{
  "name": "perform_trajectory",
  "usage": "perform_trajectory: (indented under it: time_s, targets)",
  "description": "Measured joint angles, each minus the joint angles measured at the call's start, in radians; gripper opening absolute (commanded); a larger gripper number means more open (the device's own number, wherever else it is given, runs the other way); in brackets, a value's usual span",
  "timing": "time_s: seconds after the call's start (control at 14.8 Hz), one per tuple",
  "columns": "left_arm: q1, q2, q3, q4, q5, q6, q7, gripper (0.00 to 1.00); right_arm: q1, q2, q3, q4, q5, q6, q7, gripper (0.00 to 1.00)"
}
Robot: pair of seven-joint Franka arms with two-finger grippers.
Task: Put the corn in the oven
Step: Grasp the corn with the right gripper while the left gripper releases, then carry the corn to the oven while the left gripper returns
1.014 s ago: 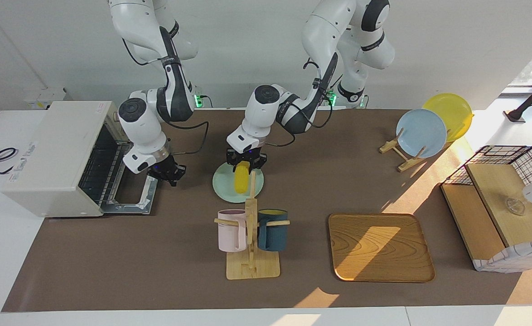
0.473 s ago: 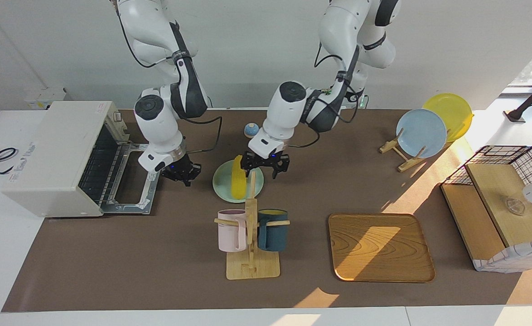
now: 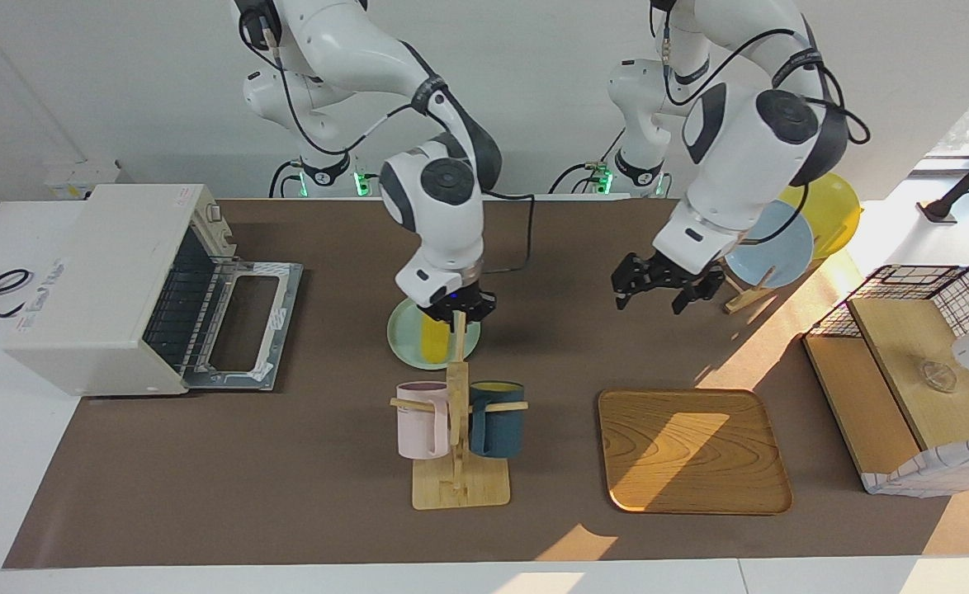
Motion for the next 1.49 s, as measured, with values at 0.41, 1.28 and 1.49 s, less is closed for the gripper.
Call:
perform_trajectory:
  time_s: [0.41,1.28,1.49]
  targets:
    - [0.098,-0.114,0.000,0.023,0.068,-0.199,0.019,1.00,0.026,0.067,-0.010,-0.016,-0.004,0.067,0.023,0.44]
    - [0.129,-0.217,-0.045,-0.116,0.082,-0.235,0.122,1.00,0.023,0.008,-0.012,-0.095,-0.040,0.026,0.023,0.00]
    - [0.191,-0.222,-0.102,-0.090,0.085,-0.251,0.126,1.00,-0.003,0.005,-0.014,0.007,-0.113,-0.140,-0.002,0.00]
